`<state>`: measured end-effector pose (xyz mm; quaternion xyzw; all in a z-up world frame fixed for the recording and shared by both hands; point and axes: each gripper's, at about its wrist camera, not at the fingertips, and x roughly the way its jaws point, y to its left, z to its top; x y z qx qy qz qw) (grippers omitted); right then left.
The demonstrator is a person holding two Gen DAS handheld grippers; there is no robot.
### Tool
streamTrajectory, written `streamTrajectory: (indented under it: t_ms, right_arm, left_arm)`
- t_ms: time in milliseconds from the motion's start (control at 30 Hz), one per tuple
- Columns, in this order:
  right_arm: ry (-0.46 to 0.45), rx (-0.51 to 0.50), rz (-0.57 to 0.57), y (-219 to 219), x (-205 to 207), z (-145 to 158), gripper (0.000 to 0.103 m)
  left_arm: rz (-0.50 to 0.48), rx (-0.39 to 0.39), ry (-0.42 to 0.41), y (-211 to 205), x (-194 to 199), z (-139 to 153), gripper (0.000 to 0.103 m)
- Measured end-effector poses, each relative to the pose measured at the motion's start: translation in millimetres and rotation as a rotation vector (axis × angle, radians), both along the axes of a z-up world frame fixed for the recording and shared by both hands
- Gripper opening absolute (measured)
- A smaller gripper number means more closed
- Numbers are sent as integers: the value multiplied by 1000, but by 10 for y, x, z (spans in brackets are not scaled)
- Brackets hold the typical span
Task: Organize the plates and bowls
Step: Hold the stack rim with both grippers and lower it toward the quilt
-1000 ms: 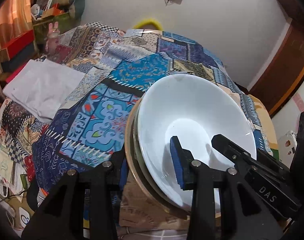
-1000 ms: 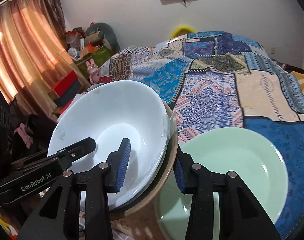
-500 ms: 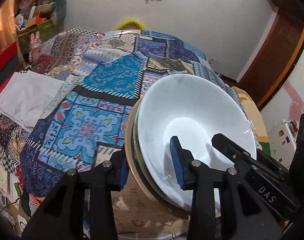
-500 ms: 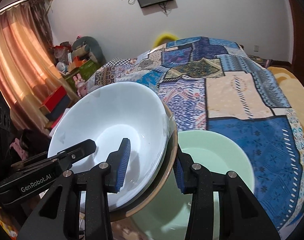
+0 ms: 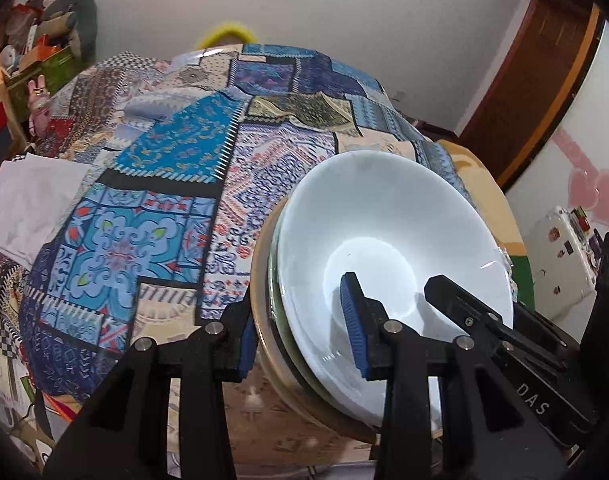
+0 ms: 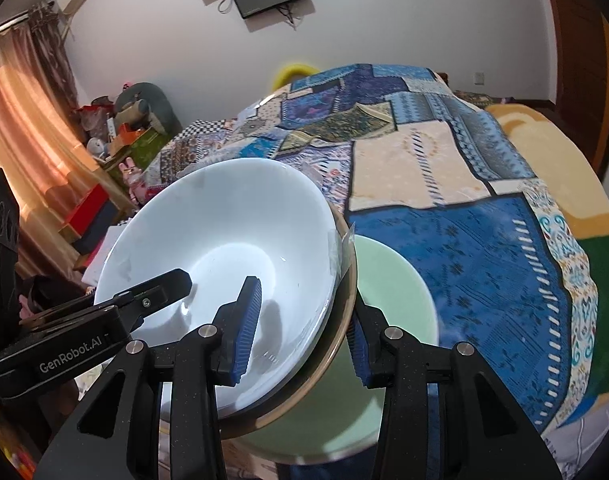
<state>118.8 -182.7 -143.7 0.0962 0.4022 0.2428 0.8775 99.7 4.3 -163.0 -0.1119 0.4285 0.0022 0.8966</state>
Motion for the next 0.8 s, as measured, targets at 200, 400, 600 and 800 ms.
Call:
streamTrajectory:
  t_ms: [200,400,600,800]
  right_arm:
    - [40,3,-27,-133,-21,-110,37]
    - [71,-1,-40,-186,-11,-198,37]
    - [65,-18,-47,-187,-20,-206,37]
    - [50,-29,-37,-186,-24,-219,37]
  left_arm:
    - [-26,0,36,-118,74,-124,38]
    - [-40,-2,77,-183,129,-258,38]
    - [-49,2,97,-225,168,-344,38]
    - [-56,4,92,-221,169,-366,38]
